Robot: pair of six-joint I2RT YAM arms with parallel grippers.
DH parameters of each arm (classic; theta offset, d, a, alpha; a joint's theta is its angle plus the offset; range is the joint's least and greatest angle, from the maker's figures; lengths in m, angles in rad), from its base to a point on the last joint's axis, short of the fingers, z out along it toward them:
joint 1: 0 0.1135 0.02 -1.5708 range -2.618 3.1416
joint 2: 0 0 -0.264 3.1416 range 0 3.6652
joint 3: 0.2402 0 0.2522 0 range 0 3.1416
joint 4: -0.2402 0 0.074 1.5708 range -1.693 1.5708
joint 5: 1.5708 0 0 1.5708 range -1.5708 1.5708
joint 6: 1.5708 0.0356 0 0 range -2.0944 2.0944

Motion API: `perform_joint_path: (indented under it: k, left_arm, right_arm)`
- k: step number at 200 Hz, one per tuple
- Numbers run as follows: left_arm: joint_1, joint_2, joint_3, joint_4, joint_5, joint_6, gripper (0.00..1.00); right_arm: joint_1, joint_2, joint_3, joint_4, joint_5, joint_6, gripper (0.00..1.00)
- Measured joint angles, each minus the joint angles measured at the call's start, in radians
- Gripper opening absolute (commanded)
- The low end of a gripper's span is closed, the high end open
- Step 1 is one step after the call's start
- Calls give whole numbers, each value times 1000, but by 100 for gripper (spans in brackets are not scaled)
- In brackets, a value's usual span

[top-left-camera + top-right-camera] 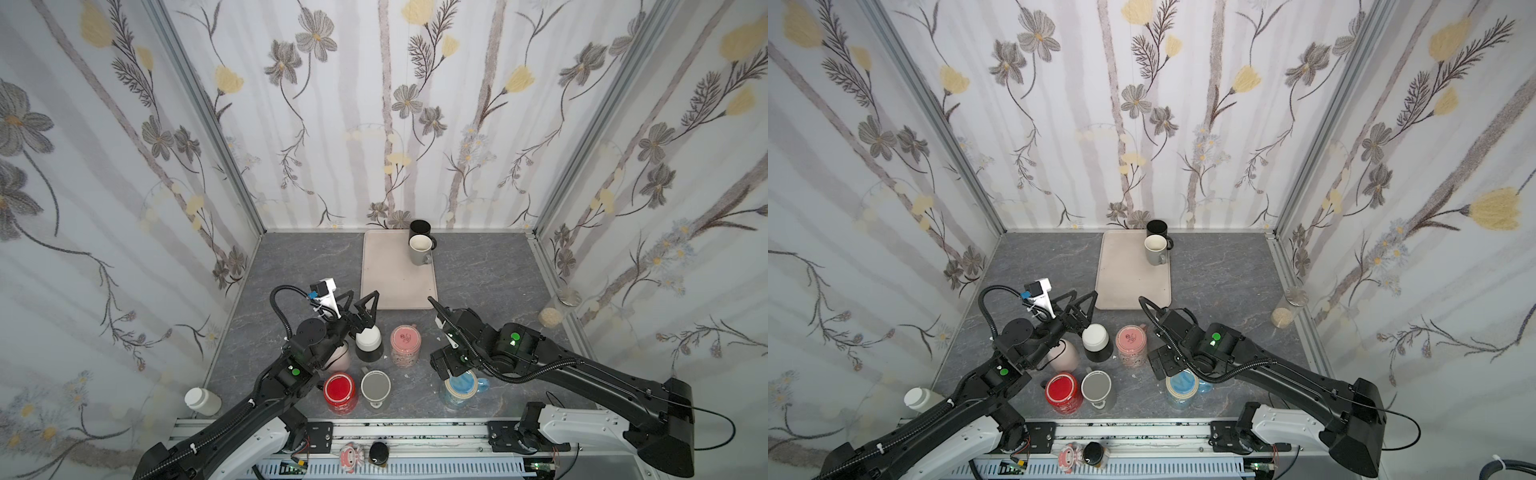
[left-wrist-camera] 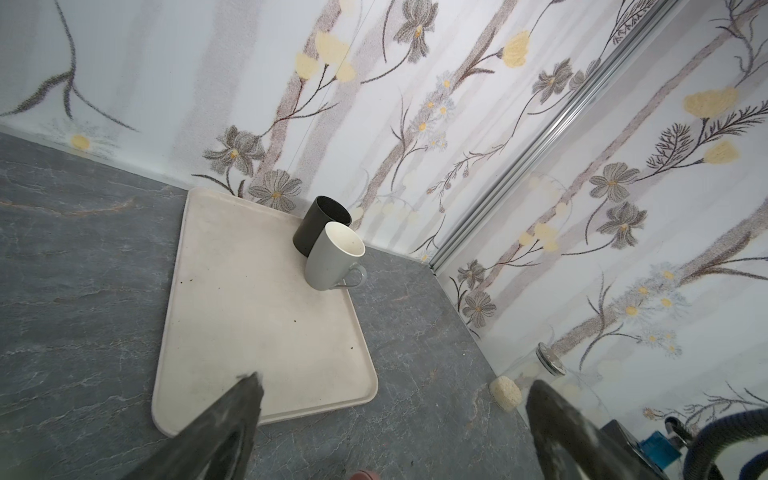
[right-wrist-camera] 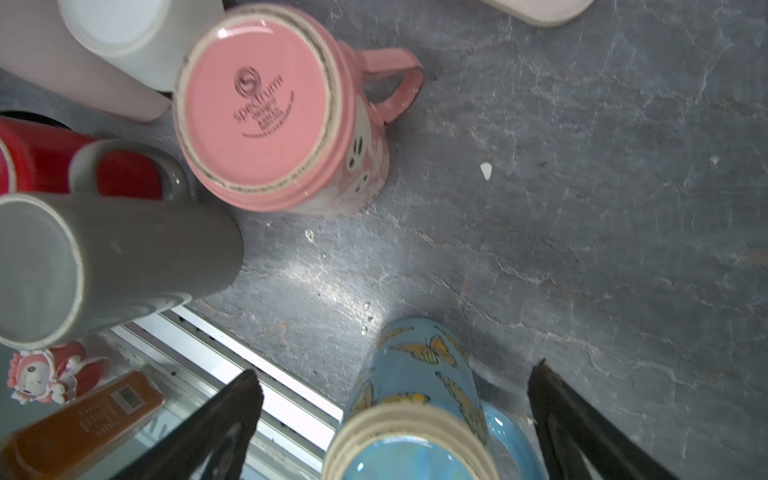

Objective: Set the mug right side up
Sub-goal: 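Move the right gripper over the upside-down light-blue butterfly mug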

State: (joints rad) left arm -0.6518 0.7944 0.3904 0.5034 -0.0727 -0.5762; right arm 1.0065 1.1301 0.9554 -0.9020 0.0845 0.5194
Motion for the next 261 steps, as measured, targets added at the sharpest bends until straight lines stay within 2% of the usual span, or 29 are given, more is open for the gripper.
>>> perform_joint_path:
  k: [46, 103, 159, 203, 238, 261]
  left_arm:
    - [0, 3, -15, 24, 6, -8, 100]
    - [0, -12, -19, 25, 4, -8, 100]
    - [0, -35, -23, 24, -5, -7, 100]
    - [0, -52, -33, 24, -9, -7, 100]
    - [0, -66, -42, 24, -8, -7, 100]
    - [0, -70, -42, 24, -9, -7, 100]
  right_arm:
    - [59, 14, 7, -135, -32, 41, 100]
    - [127, 68, 3, -182, -22, 48, 100]
    - [131, 116, -5, -169, -3, 72, 85]
    - [132, 169, 26, -114, 9, 111, 78]
    - [128, 263, 83, -11, 28, 126, 81]
    - [124, 296, 109, 53, 25, 126, 96]
